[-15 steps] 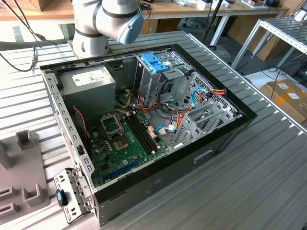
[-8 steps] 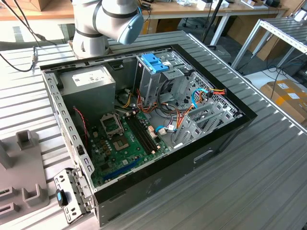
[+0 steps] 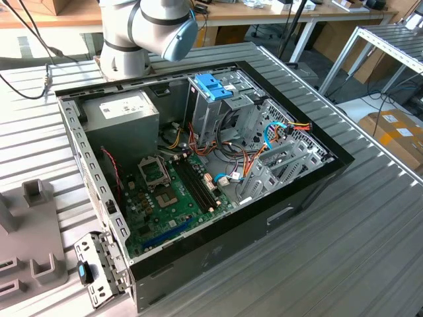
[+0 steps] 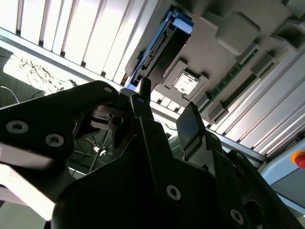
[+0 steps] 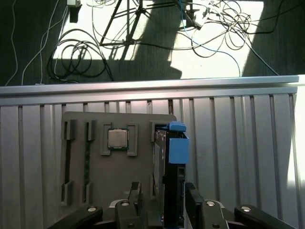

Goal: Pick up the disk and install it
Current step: 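Pick up the disk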

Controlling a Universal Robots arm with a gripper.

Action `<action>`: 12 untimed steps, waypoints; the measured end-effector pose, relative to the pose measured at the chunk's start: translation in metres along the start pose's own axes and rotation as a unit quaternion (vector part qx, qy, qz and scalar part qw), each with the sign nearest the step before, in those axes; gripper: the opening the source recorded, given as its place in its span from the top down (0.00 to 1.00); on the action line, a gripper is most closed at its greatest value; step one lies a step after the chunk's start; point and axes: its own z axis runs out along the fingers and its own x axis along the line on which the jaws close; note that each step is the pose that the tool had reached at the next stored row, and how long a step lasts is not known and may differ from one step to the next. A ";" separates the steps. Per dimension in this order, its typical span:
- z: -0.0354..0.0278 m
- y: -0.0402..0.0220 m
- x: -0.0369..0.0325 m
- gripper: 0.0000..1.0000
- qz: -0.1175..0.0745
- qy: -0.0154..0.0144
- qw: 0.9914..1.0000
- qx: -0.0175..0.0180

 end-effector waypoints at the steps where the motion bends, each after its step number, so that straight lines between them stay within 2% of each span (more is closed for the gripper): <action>1: 0.0002 0.0000 -0.0001 0.51 0.000 0.000 1.000 0.000; 12: 0.0024 0.0001 -0.0009 0.51 0.000 0.000 1.000 0.000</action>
